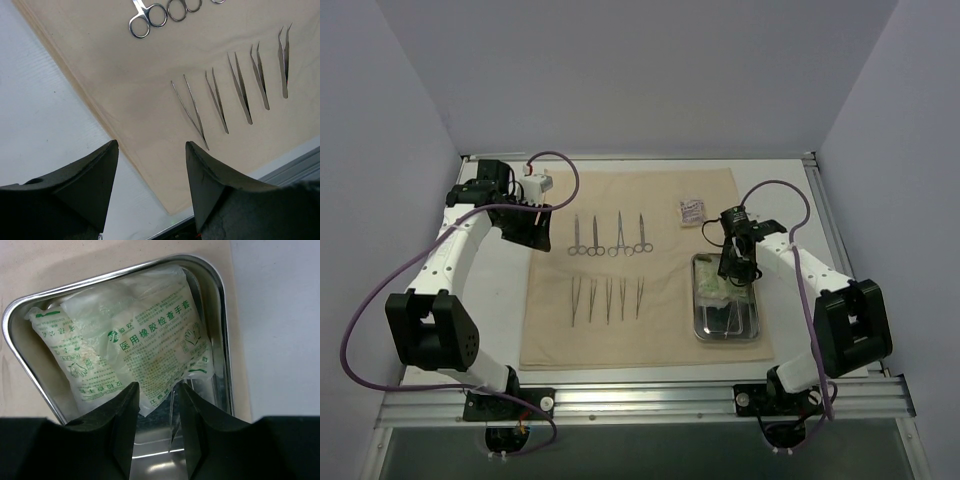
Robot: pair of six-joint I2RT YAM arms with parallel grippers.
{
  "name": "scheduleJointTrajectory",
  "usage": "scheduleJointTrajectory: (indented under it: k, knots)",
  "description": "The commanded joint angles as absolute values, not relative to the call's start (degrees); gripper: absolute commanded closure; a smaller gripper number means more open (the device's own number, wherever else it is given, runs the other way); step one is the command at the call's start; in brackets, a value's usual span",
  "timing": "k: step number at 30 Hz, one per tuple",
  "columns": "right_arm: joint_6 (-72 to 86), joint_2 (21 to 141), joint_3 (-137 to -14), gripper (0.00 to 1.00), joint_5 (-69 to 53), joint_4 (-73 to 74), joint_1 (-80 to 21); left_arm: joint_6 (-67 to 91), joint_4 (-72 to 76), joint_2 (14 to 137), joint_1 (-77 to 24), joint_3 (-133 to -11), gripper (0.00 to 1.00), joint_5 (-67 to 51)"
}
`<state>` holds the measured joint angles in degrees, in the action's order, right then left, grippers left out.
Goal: Open and lay out the surgical kit
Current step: Pick up the medical item from the container.
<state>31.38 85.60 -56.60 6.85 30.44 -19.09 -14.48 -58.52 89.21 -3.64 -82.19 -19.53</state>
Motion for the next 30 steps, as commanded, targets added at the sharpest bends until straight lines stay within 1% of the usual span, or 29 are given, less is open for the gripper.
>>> scheduleJointTrajectory:
  k: [1,6,9,10,12,14,16,18,19,21,22,27,30]
  knots:
    - [33.0,85.2,-55.9,0.66,10.0,28.0,-18.4,-15.4,-55.5,88.6,-3.6,-81.8,0.35,-20.7]
    - [30.9,87.5,-53.6,0.65,9.4,23.7,-17.1,-15.3,-55.9,88.1,-3.6,-81.8,0.35,-20.2]
    - [29.4,87.0,-53.0,0.62,7.5,20.7,-17.1,-15.1,-56.0,88.2,-3.6,-81.8,0.35,-20.4]
    - [28.3,86.3,-52.2,0.6,7.0,19.9,-17.1,-15.1,-56.0,88.2,-3.6,-81.8,0.35,-20.3]
    - [26.9,86.0,-51.2,0.59,7.6,17.9,-17.0,-15.1,-56.1,88.4,-3.6,-81.9,0.35,-20.2]
    - [26.5,86.0,-49.7,0.63,7.1,16.4,-16.8,-15.0,-56.1,88.4,-3.6,-82.1,0.35,-20.2]
    - [26.3,86.1,-48.7,0.72,5.9,15.4,-16.8,-15.0,-56.2,88.5,-3.6,-82.2,0.35,-20.2]
    - [26.0,86.2,-47.5,0.76,4.1,14.1,-16.6,-14.9,-56.2,88.6,-3.6,-82.4,0.35,-20.3]
    - [25.8,86.1,-47.4,0.83,3.8,14.0,-16.6,-14.9,-56.2,88.7,-3.7,-82.4,0.35,-20.3]
    - [25.4,85.8,-47.5,0.9,3.7,14.6,-16.7,-14.9,-56.3,88.6,-3.6,-82.4,0.35,-20.3]
    - [25.3,84.8,-47.7,0.96,3.9,15.1,-16.7,-14.9,-56.4,88.6,-3.6,-82.4,0.35,-20.2]
    - [24.7,80.3,-52.2,0.97,5.9,21.5,-16.9,-14.8,-56.5,88.4,-3.6,-82.7,0.35,-20.4]
    - [24.1,76.3,-55.7,1.0,5.5,25.1,-17.4,-14.8,-56.6,88.6,-3.7,-83.0,0.35,-20.4]
